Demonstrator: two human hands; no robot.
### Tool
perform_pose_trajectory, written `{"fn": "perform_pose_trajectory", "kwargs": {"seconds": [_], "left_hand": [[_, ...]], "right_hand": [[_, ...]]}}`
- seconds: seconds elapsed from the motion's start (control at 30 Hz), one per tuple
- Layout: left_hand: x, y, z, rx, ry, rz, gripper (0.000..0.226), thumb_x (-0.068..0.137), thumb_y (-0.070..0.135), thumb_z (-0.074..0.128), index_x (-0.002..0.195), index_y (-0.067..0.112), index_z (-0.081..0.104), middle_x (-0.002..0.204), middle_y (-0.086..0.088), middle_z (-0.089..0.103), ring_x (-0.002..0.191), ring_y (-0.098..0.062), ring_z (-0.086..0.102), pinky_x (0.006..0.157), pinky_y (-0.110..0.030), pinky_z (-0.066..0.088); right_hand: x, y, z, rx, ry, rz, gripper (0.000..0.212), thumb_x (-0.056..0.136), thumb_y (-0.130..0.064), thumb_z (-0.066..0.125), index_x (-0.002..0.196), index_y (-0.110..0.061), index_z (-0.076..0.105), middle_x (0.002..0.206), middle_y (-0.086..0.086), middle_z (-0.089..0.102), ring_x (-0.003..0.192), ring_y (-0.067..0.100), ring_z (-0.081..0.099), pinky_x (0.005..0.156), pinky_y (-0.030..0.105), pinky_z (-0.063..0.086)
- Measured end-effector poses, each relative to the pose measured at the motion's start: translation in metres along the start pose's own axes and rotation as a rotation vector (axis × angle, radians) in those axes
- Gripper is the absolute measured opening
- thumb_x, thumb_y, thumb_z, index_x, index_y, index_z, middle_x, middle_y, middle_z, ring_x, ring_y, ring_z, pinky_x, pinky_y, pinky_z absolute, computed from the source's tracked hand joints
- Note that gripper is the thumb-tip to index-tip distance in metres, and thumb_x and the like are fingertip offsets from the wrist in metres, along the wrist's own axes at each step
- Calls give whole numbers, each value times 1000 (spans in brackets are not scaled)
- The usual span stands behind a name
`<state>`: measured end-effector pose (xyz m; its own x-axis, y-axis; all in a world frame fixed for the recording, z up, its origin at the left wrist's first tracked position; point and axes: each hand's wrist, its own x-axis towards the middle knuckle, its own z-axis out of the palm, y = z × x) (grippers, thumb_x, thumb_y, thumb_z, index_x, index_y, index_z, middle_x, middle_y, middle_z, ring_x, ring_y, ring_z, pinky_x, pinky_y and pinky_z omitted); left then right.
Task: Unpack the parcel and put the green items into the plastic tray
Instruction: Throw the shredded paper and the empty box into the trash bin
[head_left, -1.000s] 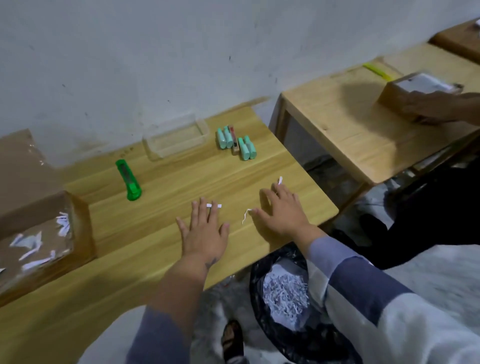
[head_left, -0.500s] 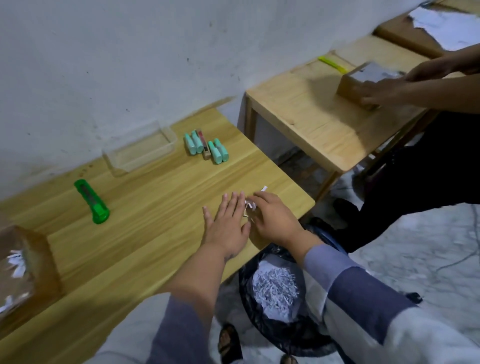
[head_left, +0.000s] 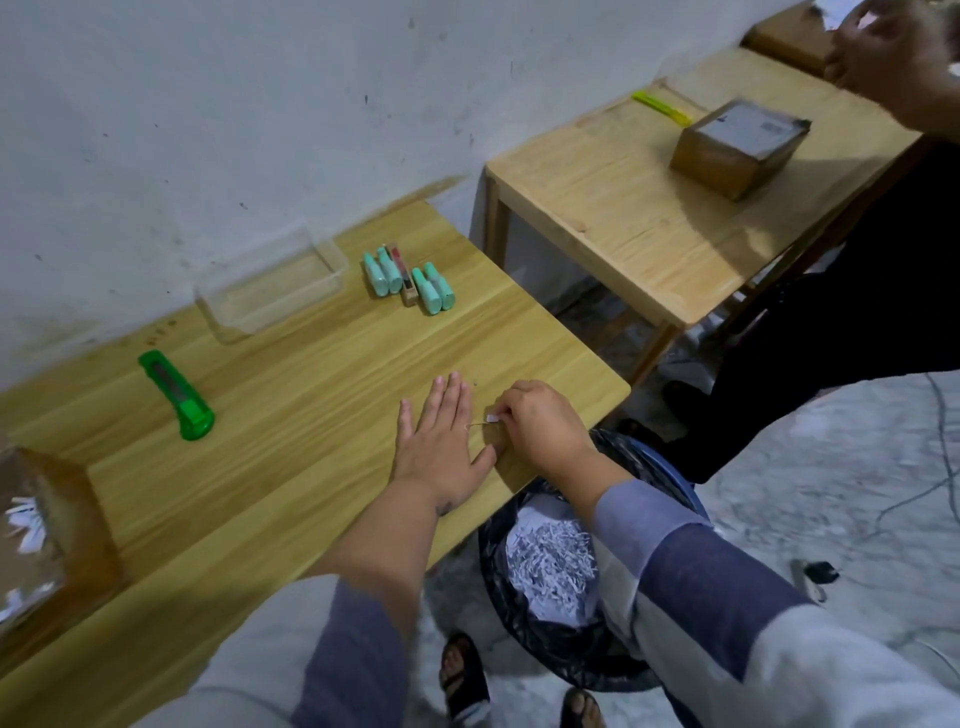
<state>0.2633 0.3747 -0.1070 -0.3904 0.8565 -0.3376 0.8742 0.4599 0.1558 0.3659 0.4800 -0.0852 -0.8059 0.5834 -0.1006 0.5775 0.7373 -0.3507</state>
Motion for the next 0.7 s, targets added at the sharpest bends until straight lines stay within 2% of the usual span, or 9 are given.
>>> {"fn": "perform_pose_trajectory", "kwargs": {"seconds": [0.1,0.23,0.4,0.47,0.6,0.7], "left_hand": [[0,0,2,-10,6,-1,81,94,62,19,149,16,-20,156,2,-29,143,-14,-28,116,-49,-13],[0,-1,1,-27,18,10,86,91,68,18,148,17,-20,156,2,-29,143,-13,-28,117,-51,-12],[-1,-1,0,-29,-5,34,113,75,83,31,149,16,-20,156,3,-30,143,-13,-28,117,-52,-12],[-2,-1,-1,-33,-12,37,118,71,87,32,149,16,-21,156,3,-30,142,-13,-29,116,-51,-14],[-1,-2,0,-29,-10,34,121,70,87,36,149,16,-21,156,3,-30,142,-13,-29,116,-51,-14],[0,-3,0,-26,-20,36,124,67,89,35,150,16,-20,156,4,-30,143,-14,-28,116,-50,-14]], "right_hand": [[-3,1,-9,-8,-34,71,21,92,-17,51,101,-5,67,103,12,66,98,29,60,81,37,48],[-6,3,-18,59,-70,211,21,92,-18,53,103,-10,70,102,11,70,95,28,65,84,37,53],[-1,-5,-18,226,9,268,21,90,-13,55,100,-9,73,99,11,72,93,27,66,79,34,54],[3,-7,-16,188,-30,259,22,91,-18,55,101,-9,73,101,13,70,93,29,65,73,30,49],[7,-13,-12,50,-72,200,28,88,-25,60,107,-7,69,110,13,60,100,31,59,82,34,47],[8,-18,-10,-58,-109,209,21,80,-20,72,98,-9,70,100,9,66,90,26,63,75,32,50]]}}
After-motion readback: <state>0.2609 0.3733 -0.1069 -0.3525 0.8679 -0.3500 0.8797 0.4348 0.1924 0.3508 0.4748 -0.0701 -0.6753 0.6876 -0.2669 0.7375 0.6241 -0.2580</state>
